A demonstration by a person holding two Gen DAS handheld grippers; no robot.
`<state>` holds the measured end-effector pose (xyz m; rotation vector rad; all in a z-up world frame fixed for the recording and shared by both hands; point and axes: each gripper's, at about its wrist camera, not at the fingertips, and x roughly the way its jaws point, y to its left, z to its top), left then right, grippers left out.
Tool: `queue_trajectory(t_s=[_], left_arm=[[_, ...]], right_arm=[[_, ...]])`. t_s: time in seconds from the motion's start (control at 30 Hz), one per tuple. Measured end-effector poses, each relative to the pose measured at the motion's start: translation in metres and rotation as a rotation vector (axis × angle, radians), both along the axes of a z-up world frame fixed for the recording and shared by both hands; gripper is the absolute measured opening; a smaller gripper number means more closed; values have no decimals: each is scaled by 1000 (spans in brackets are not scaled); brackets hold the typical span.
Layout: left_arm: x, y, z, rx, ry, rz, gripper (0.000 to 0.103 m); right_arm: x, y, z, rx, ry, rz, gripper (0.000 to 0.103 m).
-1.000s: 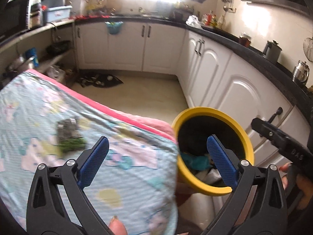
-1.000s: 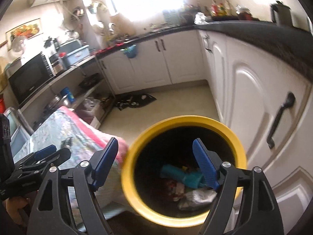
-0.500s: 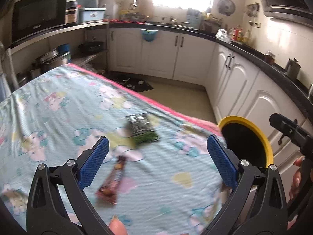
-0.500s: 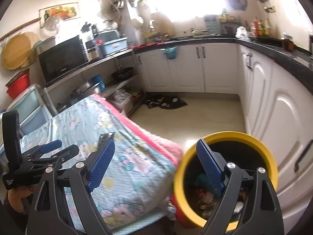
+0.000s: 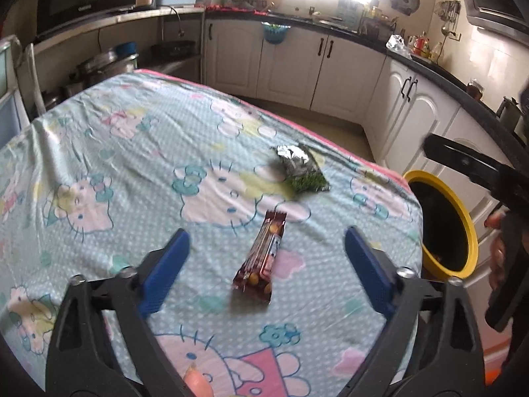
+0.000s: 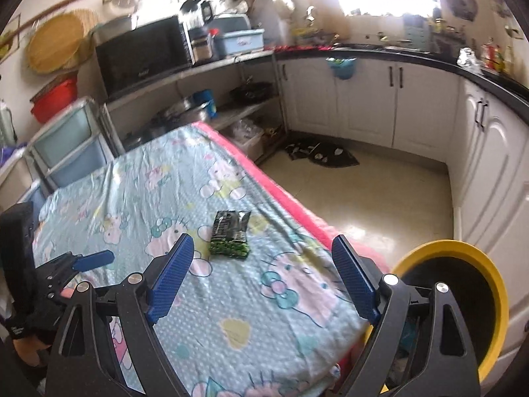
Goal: Collect trash
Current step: 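Move both tools back over the chocolate bar and snack bag on the bed, then grasp the brown chocolate bar with the left tool while the right tool grasps the green-and-black snack bag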
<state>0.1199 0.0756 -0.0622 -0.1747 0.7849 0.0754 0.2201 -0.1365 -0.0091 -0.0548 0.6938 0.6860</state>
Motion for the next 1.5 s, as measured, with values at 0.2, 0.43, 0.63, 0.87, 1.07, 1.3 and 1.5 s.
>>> queue_trajectory(t_s=[0.2, 0.43, 0.63, 0.87, 1.07, 1.3, 1.5], left_arm=[[-2, 0, -12, -26, 41, -38, 59], [6, -4, -31, -39, 97, -65, 42], [7, -4, -41, -26, 119, -61, 32], [9, 9, -45, -88, 121, -32, 20], [8, 11, -45, -104, 115, -25, 16], [5, 11, -39, -131, 109, -22, 15], [5, -8, -27, -133, 85, -55, 15]], right_arm=[[19, 33, -25, -34, 78, 47, 83], [42, 74, -57, -39, 202, 82, 83], [55, 104, -73, -96, 216, 74, 80], [63, 118, -83, -145, 205, 44, 55], [61, 100, -83, -117, 200, 33, 41], [41, 68, -76, -63, 199, 37, 41], [23, 27, -65, -8, 195, 9, 41]])
